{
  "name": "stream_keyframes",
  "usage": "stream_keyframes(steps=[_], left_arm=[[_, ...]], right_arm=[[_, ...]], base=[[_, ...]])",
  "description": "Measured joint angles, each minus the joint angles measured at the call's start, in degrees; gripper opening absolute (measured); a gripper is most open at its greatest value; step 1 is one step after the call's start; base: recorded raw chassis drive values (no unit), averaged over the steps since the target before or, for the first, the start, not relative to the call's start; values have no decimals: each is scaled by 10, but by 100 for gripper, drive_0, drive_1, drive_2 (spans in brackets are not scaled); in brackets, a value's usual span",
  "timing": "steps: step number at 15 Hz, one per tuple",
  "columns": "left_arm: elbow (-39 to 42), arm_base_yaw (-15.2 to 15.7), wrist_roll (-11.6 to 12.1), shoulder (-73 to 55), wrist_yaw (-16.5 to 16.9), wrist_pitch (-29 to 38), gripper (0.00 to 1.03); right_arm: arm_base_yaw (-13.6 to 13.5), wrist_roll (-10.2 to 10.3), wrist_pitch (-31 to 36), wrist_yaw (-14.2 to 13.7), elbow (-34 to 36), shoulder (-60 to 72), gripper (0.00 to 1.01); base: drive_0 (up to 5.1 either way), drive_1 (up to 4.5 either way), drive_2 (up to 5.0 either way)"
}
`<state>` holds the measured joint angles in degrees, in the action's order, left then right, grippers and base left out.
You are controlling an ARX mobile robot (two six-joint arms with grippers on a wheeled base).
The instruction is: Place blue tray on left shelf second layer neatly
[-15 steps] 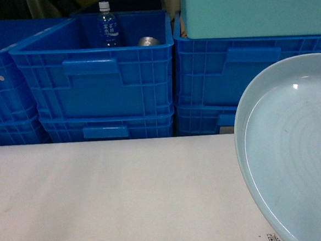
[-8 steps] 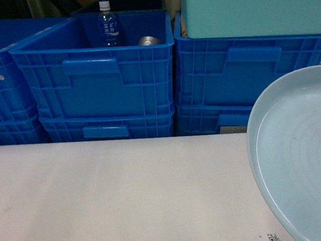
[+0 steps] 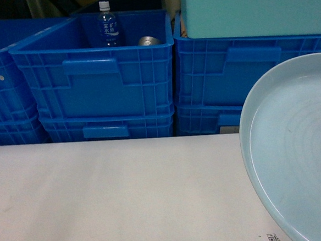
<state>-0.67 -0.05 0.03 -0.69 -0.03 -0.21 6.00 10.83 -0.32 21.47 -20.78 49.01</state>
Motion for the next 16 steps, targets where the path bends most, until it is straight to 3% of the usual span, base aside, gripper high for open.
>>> stream_keyframes(steps=[6,16], left_arm=[[0,1,0,0,0,0,98],[0,0,0,0,-1,0,98]], right_arm=[[0,0,0,0,0,0,2],[0,0,-1,0,0,0,2]], base=[[-48,-48,-48],[297,-399,-399]])
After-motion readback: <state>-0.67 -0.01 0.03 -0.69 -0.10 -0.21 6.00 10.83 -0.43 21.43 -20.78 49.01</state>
